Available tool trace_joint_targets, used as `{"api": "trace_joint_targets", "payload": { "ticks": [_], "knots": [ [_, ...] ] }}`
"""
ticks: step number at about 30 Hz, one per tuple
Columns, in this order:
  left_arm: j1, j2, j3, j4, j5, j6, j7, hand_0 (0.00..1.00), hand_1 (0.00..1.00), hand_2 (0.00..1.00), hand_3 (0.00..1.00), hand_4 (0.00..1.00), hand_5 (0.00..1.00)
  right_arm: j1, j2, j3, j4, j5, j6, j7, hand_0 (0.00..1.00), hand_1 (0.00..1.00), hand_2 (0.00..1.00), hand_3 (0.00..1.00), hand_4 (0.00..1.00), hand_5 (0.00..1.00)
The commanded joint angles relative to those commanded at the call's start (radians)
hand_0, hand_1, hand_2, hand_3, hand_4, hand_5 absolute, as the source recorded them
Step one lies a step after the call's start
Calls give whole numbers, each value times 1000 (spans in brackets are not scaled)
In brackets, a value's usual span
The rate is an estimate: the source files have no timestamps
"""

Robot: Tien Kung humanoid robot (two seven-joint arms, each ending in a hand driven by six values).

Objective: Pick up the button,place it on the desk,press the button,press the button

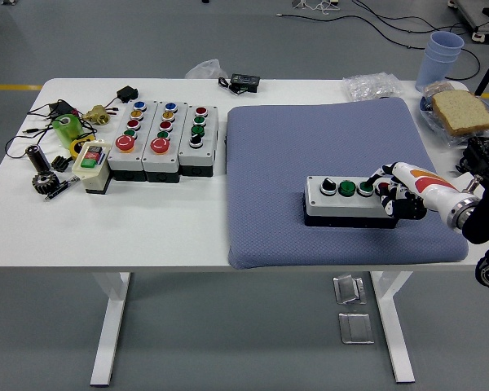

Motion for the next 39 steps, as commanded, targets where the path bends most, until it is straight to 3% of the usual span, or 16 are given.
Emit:
{"api": "trace_joint_targets", "payload": {
  "ticks": [10,17,20,21,24,26,27,32,33,38,39],
  "knots": [
    [11,0,-13,0,32,-3,5,532,421,417,431,249,500,-9,13,-16,-32,7,-1,3,160,2,191,651,245,2],
    [16,0,-12,0,25,-3,3,532,421,418,431,249,501,-27,9,43,9,-1,-24,21,173,2,197,650,265,2],
    [10,0,-12,0,32,-3,3,532,421,418,431,249,501,-43,-6,102,48,32,-98,54,173,2,197,650,265,2],
    [9,0,-11,0,31,-3,3,532,421,418,431,249,501,-45,-7,111,53,39,-113,58,277,34,272,632,552,2],
    [8,0,-5,0,8,0,-1,532,421,418,431,249,501,-72,-19,174,78,149,-218,131,277,34,272,632,552,2],
    [6,0,-3,0,6,0,-2,532,421,418,431,249,501,-81,-18,198,80,201,-252,169,277,34,272,632,552,2],
    [4,0,-2,0,6,0,-2,532,421,418,431,249,501,-86,-17,214,80,234,-266,191,447,376,511,772,549,130],
    [2,0,-1,0,5,0,-4,532,421,418,431,249,501,-114,-8,284,69,448,-291,293,447,376,511,772,549,130],
    [2,0,0,0,6,0,-4,532,421,418,431,250,501,-124,-9,298,68,494,-298,316,661,599,674,818,629,230],
    [1,0,-12,0,16,1,-3,532,421,418,431,250,501,-166,-4,348,58,708,-325,386,661,599,674,818,629,230],
    [1,0,-15,0,17,2,-3,532,421,418,432,249,502,-171,-3,353,58,747,-324,389,721,688,776,821,648,277]
  ]
}}
